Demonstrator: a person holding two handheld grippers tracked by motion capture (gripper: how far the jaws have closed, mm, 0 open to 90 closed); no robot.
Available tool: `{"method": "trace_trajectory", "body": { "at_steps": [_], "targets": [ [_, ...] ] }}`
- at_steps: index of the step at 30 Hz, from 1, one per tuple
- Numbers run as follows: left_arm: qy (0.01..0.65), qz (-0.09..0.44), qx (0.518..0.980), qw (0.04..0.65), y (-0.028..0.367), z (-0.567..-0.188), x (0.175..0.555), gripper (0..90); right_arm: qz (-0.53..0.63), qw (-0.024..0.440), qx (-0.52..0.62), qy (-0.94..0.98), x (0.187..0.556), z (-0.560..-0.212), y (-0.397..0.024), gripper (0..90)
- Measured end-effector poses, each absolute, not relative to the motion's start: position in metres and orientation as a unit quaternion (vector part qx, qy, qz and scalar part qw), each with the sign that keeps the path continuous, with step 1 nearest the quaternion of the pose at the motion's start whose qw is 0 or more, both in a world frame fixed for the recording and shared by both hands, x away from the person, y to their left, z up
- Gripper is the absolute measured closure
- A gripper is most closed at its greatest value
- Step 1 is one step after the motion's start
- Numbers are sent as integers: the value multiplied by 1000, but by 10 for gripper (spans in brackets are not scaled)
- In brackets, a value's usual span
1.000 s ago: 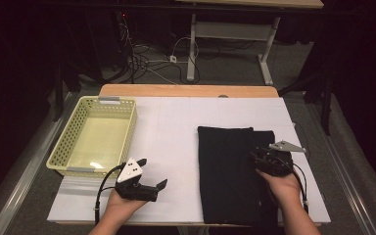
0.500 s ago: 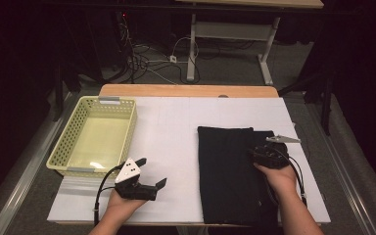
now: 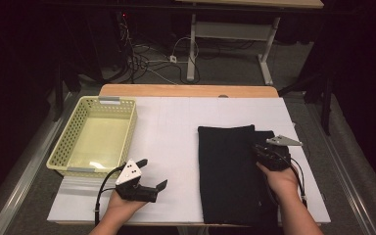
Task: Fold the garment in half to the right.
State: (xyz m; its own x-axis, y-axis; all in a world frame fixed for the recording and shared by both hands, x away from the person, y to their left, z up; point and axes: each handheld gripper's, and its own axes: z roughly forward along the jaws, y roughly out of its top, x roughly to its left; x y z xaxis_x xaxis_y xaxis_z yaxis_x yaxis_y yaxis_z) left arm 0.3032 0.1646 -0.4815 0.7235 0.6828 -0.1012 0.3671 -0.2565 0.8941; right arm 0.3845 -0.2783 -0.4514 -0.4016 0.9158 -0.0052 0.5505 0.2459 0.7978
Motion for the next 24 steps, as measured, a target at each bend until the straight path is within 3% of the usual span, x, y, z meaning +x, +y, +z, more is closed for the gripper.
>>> {"method": "trace_trajectory", "body": {
  "at_steps": [11,21,24],
  "targets": [
    [337,155,776,510,165,-481,303,0,363,286,496,736,383,-420,-307,799],
    [336,153,775,513,166,-482,303,0,329,261,549,723,396,-456,-333,790],
    [335,153,775,514,166,-482,303,0,340,262,550,717,394,-458,-332,707]
  ]
}}
